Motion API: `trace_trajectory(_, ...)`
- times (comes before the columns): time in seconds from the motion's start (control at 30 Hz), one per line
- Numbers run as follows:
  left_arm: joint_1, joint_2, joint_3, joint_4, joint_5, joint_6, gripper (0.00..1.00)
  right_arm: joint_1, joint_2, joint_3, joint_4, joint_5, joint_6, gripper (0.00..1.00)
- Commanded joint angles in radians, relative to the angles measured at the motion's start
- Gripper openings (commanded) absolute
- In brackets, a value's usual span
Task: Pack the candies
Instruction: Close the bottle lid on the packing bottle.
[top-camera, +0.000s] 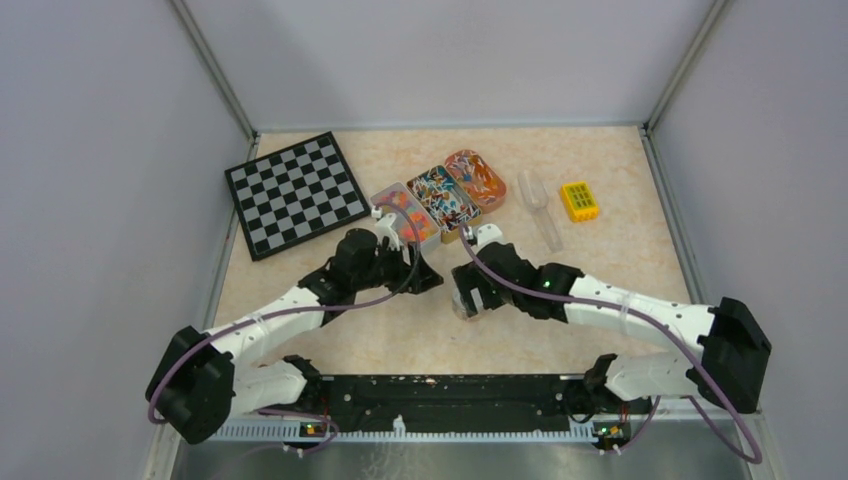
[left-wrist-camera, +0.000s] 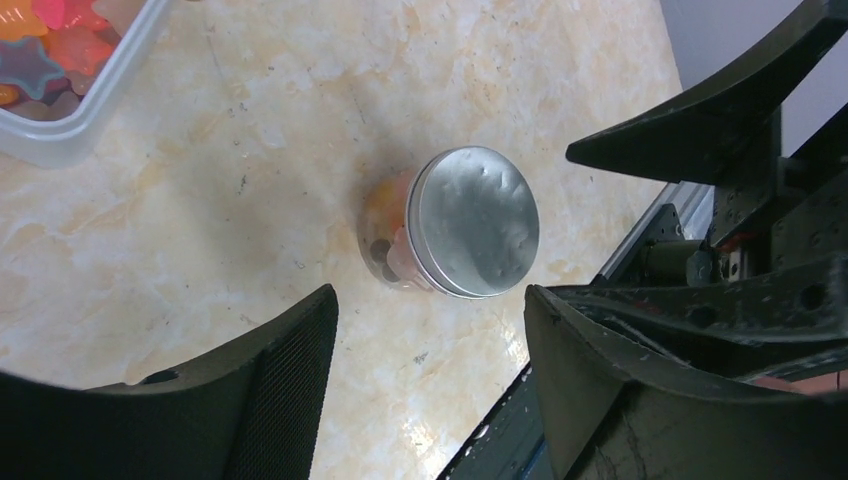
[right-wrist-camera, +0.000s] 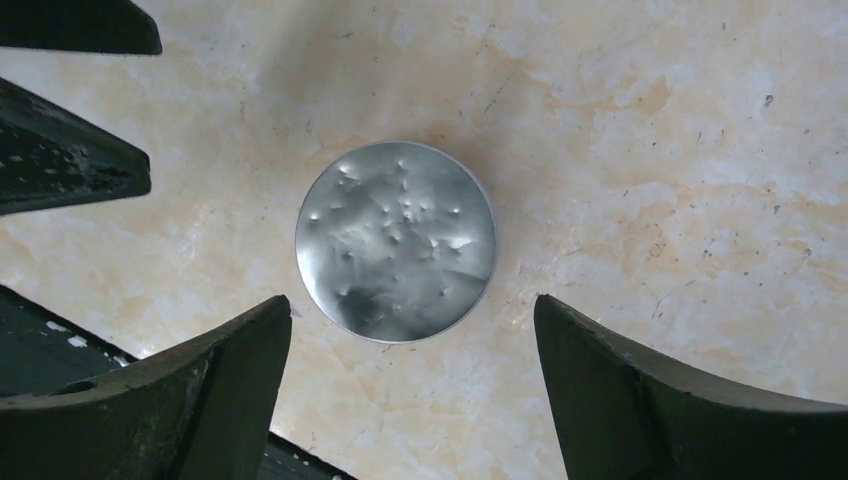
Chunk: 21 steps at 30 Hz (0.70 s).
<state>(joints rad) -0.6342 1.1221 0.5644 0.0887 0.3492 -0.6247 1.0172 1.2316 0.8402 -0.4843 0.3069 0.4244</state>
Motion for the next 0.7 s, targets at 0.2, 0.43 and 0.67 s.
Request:
trace_trajectory(0.2,-0.004,0.150,0.047,0.122,0.113,0.015,0.69,-0.169,-0.056,-0.006,0.057,-0.157,0.006,0.71)
trace_trajectory(0.43,-0.026,0.245,0.063,0.184,0.144,0.000,0.63,-0.231,-0.047,-0.059,0.141,-0.264,0.011,0.55)
trace_trajectory(0.67,-0.055,0.306,0.069,0.230,0.143,0.003,0.61,-0.243,-0.039,-0.165,0.197,-0.302,0.024,0.47)
